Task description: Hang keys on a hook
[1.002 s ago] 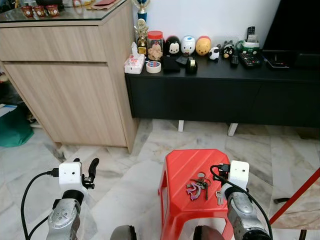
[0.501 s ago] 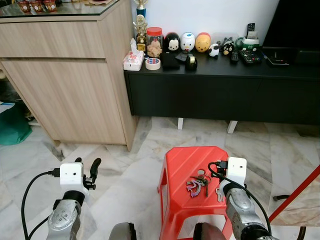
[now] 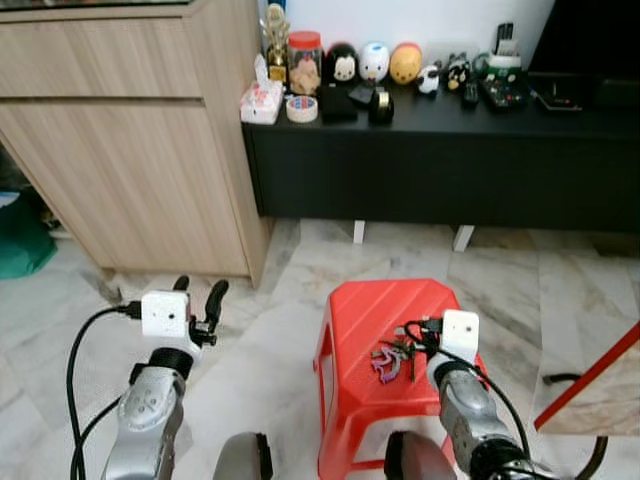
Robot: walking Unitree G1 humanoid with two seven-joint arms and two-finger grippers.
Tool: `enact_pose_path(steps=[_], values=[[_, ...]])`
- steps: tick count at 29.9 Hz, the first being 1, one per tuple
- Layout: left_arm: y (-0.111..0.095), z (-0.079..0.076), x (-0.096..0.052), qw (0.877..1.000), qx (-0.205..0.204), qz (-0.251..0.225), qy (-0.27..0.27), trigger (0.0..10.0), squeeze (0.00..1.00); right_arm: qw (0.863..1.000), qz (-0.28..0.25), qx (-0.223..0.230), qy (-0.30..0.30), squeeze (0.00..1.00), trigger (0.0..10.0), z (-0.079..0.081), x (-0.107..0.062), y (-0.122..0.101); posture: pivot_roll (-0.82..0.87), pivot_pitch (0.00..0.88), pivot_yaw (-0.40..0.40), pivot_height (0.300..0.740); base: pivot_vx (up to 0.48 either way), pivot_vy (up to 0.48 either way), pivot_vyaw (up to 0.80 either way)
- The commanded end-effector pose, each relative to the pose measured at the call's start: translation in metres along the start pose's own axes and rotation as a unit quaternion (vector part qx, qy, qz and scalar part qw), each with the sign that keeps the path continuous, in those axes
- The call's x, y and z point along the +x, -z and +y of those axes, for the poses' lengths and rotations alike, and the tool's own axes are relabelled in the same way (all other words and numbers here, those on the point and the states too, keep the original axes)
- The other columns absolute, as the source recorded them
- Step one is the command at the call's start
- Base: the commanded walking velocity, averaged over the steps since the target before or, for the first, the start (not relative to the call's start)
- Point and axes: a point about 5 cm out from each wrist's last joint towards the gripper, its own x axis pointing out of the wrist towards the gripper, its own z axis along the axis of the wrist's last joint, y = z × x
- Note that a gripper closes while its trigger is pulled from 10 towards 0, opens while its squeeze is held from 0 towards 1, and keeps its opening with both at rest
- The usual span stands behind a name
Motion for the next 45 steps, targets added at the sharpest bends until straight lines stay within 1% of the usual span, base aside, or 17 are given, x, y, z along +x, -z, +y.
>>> enact_pose_path(steps=[1, 6, 8, 11, 13, 17, 19, 31, 45], values=[[0.000, -0.001, -0.003, 1.000, 0.002, 0.006, 0.002, 10.0, 0.00, 1.000, 0.007, -0.001, 0.003, 0.00, 10.0, 0.000, 0.001, 0.000, 0.10, 0.146, -0.020, 0.598, 0.000, 0.000, 0.00], [0.002, -0.001, -0.008, 1.000, -0.001, 0.014, -0.006, 10.0, 0.00, 0.999, -0.008, -0.016, 0.037, 0.00, 10.0, -0.009, 0.001, -0.005, 0.10, 0.171, -0.027, 0.598, 0.000, 0.000, 0.00], [0.002, -0.001, -0.010, 1.000, -0.002, 0.019, -0.007, 10.0, 0.00, 0.999, -0.009, -0.011, 0.045, 0.00, 10.0, -0.012, 0.000, -0.003, 0.09, 0.184, -0.030, 0.598, 0.000, 0.000, 0.00], [0.005, -0.001, -0.012, 1.000, -0.004, 0.029, -0.009, 10.0, 0.00, 0.999, -0.005, -0.011, 0.046, 0.00, 10.0, -0.012, -0.003, 0.003, 0.09, 0.200, -0.027, 0.598, 0.000, 0.000, 0.00], [0.005, -0.002, -0.014, 0.999, -0.005, 0.031, -0.009, 10.0, 0.00, 0.998, 0.001, 0.001, 0.055, 0.00, 10.0, -0.013, -0.005, 0.008, 0.09, 0.204, -0.026, 0.598, 0.000, 0.000, 0.00], [0.004, -0.002, -0.015, 0.999, -0.004, 0.033, -0.008, 10.0, 0.00, 0.999, 0.002, 0.002, 0.053, 0.00, 10.0, -0.011, -0.005, 0.010, 0.10, 0.209, -0.024, 0.598, 0.000, 0.000, 0.00], [0.004, 0.000, -0.016, 0.999, -0.001, 0.036, -0.009, 10.0, 0.00, 0.999, 0.000, 0.006, 0.050, 0.00, 10.0, -0.008, -0.005, 0.009, 0.10, 0.208, -0.023, 0.598, 0.000, 0.000, 0.00], [0.008, 0.007, -0.020, 0.999, 0.006, 0.049, -0.017, 10.0, 0.00, 0.998, -0.005, 0.024, 0.058, 0.00, 10.0, -0.009, -0.007, 0.011, 0.10, 0.201, -0.020, 0.598, 0.000, 0.000, 0.00], [0.011, 0.008, -0.022, 0.998, 0.012, 0.055, -0.017, 10.0, 0.00, 0.999, 0.007, 0.022, 0.049, 0.00, 10.0, -0.005, -0.011, 0.020, 0.10, 0.200, -0.020, 0.598, 0.000, 0.000, 0.00]])
